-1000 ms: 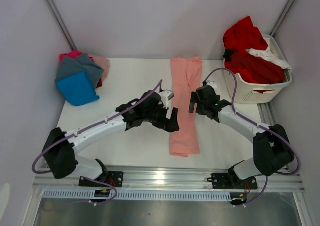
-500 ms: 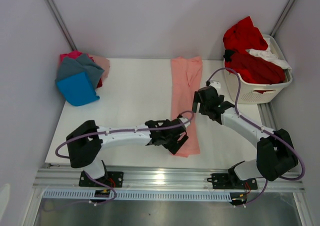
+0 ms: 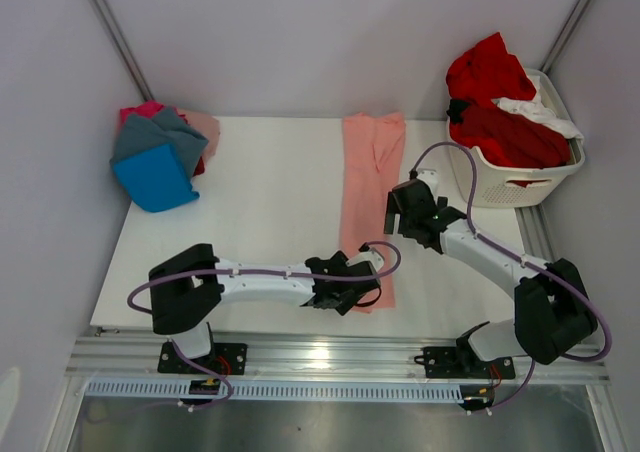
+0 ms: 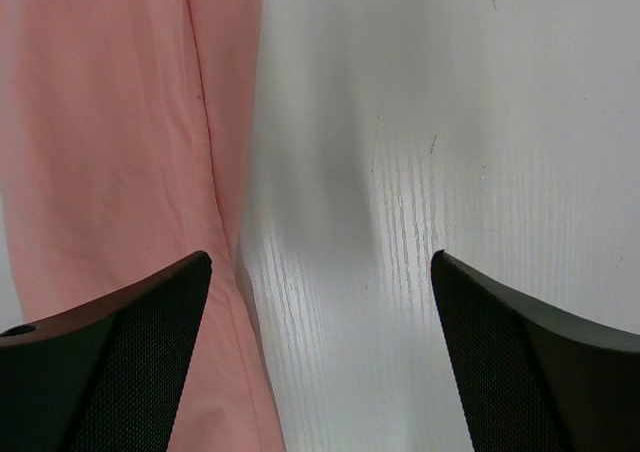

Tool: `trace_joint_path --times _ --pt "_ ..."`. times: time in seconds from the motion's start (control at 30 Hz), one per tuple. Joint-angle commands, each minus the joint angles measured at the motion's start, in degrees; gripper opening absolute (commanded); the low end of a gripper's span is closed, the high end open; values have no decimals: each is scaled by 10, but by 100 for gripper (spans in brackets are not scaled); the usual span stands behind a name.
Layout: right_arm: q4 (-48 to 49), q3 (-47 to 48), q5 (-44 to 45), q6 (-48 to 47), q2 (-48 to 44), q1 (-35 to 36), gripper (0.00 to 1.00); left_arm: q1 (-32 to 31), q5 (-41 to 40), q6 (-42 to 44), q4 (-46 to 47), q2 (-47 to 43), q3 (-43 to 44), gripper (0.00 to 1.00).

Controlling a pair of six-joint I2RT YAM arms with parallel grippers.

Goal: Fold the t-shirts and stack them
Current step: Grab the bottom of the folded rectangular tshirt with right arm

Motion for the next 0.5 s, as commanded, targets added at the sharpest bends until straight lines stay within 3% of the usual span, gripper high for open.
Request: trace_joint_path --times 0.0,0.07,0.1,0.17,0.2,0.23,0.47 --pt "1 -3 20 10 -24 7 95 -4 -12 -6 14 -3 15 67" --pt "-1 -2 22 12 -25 9 95 -4 -6 -3 17 -1 16 57" --pt "-1 -1 24 12 -25 9 95 -5 -3 -1 15 1 18 44" --pt "-2 -3 28 12 -28 9 95 -4 -6 -2 3 5 20 29" --pt "-2 -4 29 12 -30 9 94 -4 -8 -3 -3 7 21 8" --pt "0 -4 30 13 -32 9 95 -4 -8 -9 -10 8 21 1" --pt "17 -15 30 12 -20 7 95 -4 -1 -19 -27 13 24 1"
